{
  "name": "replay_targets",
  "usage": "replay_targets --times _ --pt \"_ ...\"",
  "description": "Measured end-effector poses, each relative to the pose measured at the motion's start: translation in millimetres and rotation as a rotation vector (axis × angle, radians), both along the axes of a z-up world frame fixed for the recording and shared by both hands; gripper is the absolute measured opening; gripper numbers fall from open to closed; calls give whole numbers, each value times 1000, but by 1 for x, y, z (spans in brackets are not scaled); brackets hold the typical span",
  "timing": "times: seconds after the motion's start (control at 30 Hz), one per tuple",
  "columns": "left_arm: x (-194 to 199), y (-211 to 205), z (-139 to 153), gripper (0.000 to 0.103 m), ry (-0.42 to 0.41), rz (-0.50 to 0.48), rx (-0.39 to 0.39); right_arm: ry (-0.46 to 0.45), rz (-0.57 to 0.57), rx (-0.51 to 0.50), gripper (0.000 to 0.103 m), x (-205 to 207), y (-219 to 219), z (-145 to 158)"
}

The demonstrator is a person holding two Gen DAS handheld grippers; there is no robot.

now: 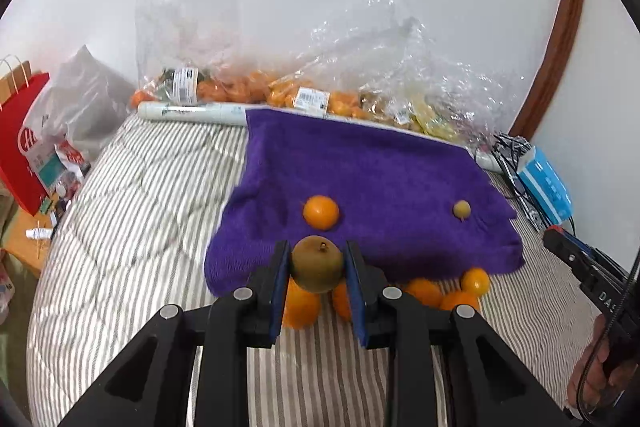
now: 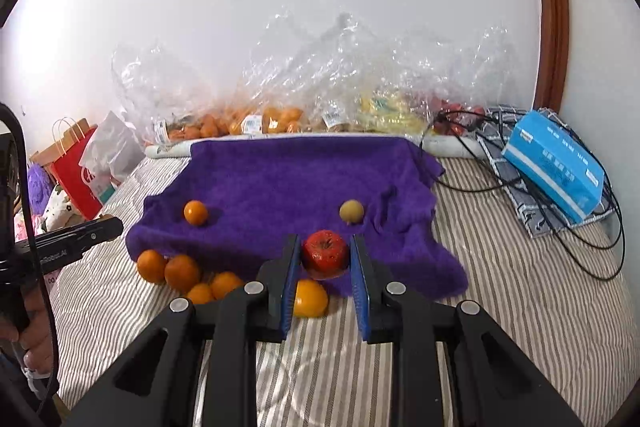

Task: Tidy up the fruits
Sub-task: 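Carry the apple and pear up onto the purple towel with both tools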

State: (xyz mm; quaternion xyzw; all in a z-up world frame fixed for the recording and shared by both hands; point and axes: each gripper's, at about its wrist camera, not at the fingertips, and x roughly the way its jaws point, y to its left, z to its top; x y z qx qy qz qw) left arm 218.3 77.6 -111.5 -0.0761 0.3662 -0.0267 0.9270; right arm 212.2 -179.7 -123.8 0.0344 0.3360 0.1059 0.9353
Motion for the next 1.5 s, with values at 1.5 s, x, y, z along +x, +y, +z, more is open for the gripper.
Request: replay_targets --times 1.5 --pt "91 6 -56 26 71 17 1 115 -25 -21 25 86 0 -70"
